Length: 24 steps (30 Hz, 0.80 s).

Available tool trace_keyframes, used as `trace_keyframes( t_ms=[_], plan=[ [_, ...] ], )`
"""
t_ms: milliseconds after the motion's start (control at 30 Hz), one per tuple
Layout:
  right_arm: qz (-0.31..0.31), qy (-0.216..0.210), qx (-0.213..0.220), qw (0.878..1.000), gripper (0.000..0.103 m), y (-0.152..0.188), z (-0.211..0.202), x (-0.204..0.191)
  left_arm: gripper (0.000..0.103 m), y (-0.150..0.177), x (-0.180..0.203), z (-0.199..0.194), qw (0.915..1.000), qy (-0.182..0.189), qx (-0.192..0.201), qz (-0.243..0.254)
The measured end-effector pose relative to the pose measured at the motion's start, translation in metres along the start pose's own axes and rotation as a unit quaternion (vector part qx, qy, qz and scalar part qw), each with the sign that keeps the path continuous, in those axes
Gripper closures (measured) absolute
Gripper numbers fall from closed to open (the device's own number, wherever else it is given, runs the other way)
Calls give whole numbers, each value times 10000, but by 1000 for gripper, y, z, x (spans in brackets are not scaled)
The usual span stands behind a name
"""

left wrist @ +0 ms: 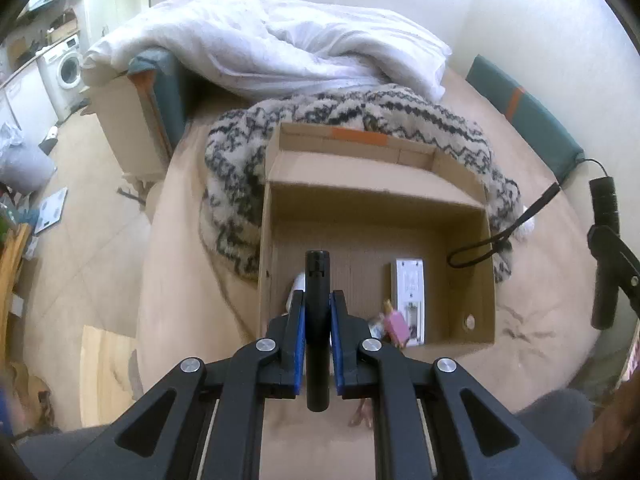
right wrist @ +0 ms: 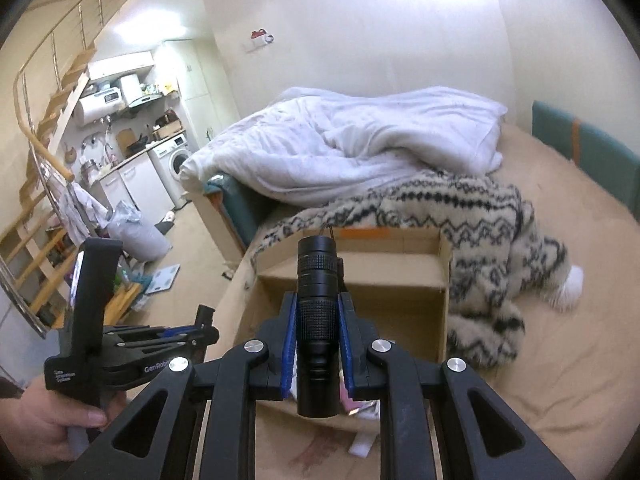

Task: Organize rigid objects
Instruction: 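Lower the cable and flashlight into the box with both tools and release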

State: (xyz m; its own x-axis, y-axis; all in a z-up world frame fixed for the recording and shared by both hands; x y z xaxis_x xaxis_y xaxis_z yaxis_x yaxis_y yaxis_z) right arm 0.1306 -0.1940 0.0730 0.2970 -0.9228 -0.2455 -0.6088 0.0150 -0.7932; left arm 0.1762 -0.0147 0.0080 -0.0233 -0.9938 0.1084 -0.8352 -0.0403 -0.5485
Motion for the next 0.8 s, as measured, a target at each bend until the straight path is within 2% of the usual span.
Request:
trace_keyframes(
  t_ms=[167, 300, 567, 700, 800],
  plan=[
    [128, 60, -334, 9993, 83, 16, 39, 14, 93, -5, 8, 26, 9999, -30, -49, 103],
    [286, 140, -607, 9976, 83, 40, 71, 32, 93, 1, 17, 60, 9994, 62, -269, 207],
    [565, 290, -1205, 9907, 83, 81, 112, 61, 93, 23, 25, 118, 9971, -100, -650, 392],
    [632, 364, -1603, 9844, 83, 97, 129, 66, 93, 27, 29, 133, 9960, -226, -694, 508],
    [529, 429, -1719, 9827, 83, 102, 135, 65, 93, 26, 31, 137, 9949, -408, -677, 619]
  ],
)
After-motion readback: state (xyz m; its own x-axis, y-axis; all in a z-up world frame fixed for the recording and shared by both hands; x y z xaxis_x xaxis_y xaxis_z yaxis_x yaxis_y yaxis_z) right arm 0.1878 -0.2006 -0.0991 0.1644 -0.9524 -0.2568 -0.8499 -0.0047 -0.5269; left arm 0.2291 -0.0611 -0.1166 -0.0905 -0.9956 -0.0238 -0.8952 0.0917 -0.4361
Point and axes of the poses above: each gripper's, at about its wrist camera, not at the fingertips, and z roughly the way its jaws point, x to its right, y to its underside, the point moved 6 cm from there along z, roughly the way its jaws point, and after that the axes turned 2 degrees about -y, right-handed, at the moved point
